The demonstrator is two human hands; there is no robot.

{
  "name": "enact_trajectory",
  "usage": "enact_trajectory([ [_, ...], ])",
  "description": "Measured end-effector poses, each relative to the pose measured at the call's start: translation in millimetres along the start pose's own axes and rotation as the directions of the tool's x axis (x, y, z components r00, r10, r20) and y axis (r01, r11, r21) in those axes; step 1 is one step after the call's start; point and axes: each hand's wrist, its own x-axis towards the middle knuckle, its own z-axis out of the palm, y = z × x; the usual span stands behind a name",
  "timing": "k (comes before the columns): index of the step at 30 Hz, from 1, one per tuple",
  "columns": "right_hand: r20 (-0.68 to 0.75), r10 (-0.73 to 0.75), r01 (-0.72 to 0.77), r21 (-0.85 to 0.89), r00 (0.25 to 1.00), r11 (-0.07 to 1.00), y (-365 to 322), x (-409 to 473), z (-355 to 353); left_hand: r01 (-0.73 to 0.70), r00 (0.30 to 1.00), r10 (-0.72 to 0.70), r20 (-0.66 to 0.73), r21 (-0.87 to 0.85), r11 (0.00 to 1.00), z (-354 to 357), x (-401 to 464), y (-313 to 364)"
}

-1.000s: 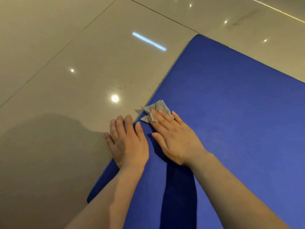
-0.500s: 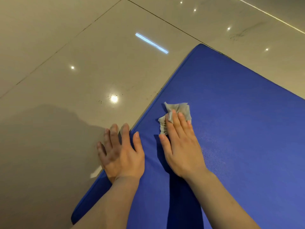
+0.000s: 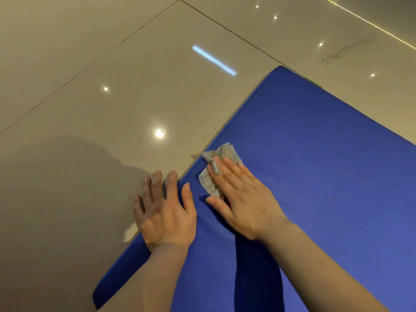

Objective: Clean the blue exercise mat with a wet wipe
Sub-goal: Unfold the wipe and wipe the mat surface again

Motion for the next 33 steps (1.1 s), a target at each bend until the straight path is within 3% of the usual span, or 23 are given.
enact_trajectory([
  [5, 0.050, 0.322, -0.322, -0.019, 0.945, 0.947, 54.0, 36.4, -28.5, -0.005, 1.000, 0.005, -0.017, -0.020, 1.000, 1.5, 0.7, -2.3],
  [8, 0.106, 0.373, -0.375, -0.005, 0.922, 0.927, 50.5, 33.2, -31.9, -0.011, 1.000, 0.011, 0.008, -0.010, 1.000, 1.1, 0.3, -1.5],
  [10, 0.108, 0.292, -0.296, 0.032, 0.950, 0.955, 21.6, 21.2, -21.9, 0.004, 1.000, -0.004, 0.026, -0.002, 1.000, -0.1, -1.0, -1.1],
  [12, 0.101, 0.116, -0.120, 0.032, 0.988, 0.992, -10.6, 3.8, -8.0, -0.010, 1.000, 0.010, 0.012, 0.006, 1.000, -0.5, -2.3, -2.3],
  [15, 0.129, 0.007, -0.004, -0.026, 0.992, 1.000, -12.9, 6.5, -5.2, -0.020, 1.000, 0.019, -0.018, -0.008, 1.000, 1.4, -0.1, -2.7],
  [17, 0.113, 0.033, -0.027, -0.050, 0.993, 0.998, 6.5, 24.1, -13.9, -0.014, 1.000, 0.014, -0.015, 0.002, 1.000, 1.8, -0.4, -1.8],
  [21, 0.129, 0.278, -0.271, -0.067, 0.952, 0.960, 51.4, 63.8, -34.5, -0.019, 0.999, 0.019, -0.026, -0.004, 1.000, 1.6, -2.6, -1.6],
  [23, 0.131, 0.305, -0.301, -0.048, 0.943, 0.952, 51.8, 68.7, -34.4, -0.022, 0.999, 0.021, -0.029, -0.007, 1.000, 1.2, -1.5, -2.0],
  [26, 0.107, 0.268, -0.267, -0.027, 0.957, 0.963, 34.1, 54.7, -32.2, -0.016, 0.999, 0.016, -0.035, -0.003, 1.000, 0.2, -1.0, -1.5],
  [33, 0.114, 0.031, -0.023, -0.070, 0.993, 0.997, 29.0, 4.2, -14.5, -0.007, 0.999, 0.006, -0.038, -0.014, 1.000, 0.1, -0.1, -1.3],
])
